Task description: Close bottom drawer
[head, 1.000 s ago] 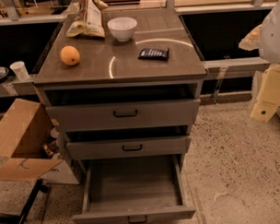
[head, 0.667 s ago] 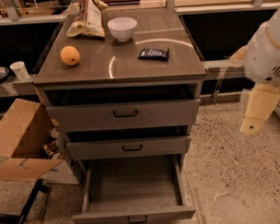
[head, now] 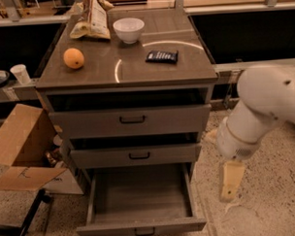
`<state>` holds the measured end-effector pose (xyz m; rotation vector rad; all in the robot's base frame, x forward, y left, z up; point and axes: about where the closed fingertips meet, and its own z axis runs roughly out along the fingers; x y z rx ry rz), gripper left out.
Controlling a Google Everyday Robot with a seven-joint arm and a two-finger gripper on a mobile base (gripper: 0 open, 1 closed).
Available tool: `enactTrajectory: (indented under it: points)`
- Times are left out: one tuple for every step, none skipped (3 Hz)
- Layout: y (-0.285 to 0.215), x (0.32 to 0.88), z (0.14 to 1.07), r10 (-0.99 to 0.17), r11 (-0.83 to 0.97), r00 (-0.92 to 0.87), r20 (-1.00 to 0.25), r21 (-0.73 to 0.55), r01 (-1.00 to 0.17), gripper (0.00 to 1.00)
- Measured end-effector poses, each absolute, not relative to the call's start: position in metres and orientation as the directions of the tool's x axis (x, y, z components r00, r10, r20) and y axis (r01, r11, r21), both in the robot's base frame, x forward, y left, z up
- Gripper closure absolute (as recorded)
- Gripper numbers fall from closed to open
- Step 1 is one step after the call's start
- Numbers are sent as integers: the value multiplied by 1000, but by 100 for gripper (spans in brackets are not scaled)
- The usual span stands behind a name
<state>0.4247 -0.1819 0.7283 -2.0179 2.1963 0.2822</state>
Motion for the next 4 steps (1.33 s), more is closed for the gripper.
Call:
enactTrajectory:
  points:
    - [-168,413,656,-957,52,-91,-274,147,-988,0]
    - [-168,413,656,-957,52,-91,-274,147,-988,0]
    - [-159,414,613,-960,31,-75,-270,164,-986,0]
    - [-135,413,520,-951,-35,-29,-307,199,-979,0]
